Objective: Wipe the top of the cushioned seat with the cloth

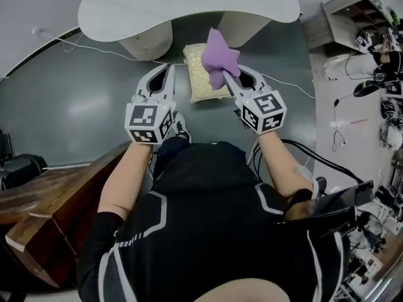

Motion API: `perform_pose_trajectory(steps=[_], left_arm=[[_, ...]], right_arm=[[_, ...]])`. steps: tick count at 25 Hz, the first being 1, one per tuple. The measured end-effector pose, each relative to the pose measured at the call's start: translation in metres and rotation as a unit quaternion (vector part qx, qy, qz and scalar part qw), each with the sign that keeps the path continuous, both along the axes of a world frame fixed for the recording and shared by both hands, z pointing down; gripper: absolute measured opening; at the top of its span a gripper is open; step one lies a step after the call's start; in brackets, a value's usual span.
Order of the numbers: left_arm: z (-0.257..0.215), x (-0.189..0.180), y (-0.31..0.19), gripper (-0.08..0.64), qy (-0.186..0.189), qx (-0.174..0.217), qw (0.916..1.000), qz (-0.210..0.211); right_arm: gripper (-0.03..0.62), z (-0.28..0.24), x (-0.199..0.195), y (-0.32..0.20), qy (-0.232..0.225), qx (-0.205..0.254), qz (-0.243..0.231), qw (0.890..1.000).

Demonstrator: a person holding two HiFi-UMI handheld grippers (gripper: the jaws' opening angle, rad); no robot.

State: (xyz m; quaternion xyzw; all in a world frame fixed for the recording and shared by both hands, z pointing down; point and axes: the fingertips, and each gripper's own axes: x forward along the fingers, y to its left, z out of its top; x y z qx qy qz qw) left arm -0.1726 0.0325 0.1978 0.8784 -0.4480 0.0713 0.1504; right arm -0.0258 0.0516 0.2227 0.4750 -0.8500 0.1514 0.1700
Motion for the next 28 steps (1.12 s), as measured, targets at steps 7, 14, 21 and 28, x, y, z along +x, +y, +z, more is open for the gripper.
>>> perform_pose_trajectory(steps=[7,14,21,28], left_arm=[[0.09,-0.02,-0.014,0.003,-0.01,-0.073,0.9972,-0.013],[0.195,-0.017,-0.02,0.003,-0.051,-0.141,0.9867,-0.063],[0.294,-0.005,-0.009,0.003,-0.084,-0.22,0.9655,-0.111],[0.364,0.004,0.0,0.003,-0.106,-0.269,0.9483,-0.131]], right_arm=[[0.091,0.083,-0.029,-0.02,0.029,-0.069,-0.007,0.997],[0.091,0.198,-0.044,-0.03,0.072,-0.139,-0.098,0.983],[0.091,0.309,-0.047,-0.012,0.086,-0.214,-0.183,0.956],[0.091,0.391,-0.056,-0.008,0.096,-0.256,-0.201,0.941]])
